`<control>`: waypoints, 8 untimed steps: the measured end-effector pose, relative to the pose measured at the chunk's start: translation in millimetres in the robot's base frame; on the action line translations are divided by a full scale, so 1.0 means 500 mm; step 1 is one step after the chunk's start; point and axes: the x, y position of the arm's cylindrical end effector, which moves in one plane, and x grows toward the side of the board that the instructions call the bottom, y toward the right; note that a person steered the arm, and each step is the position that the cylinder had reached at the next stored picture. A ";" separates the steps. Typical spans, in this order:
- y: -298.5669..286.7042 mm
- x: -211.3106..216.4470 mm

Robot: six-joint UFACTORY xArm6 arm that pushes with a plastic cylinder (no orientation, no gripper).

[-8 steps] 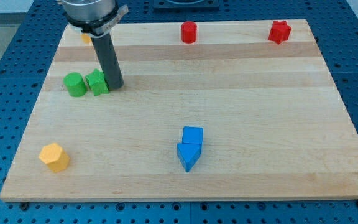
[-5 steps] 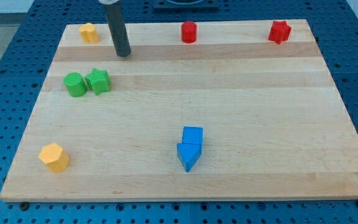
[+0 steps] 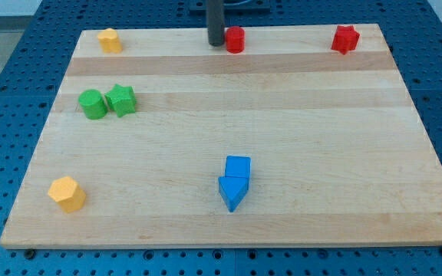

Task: Move the red circle to the top right

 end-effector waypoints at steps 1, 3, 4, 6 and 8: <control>0.067 0.000; 0.187 0.000; 0.238 0.000; 0.250 0.022; 0.249 0.081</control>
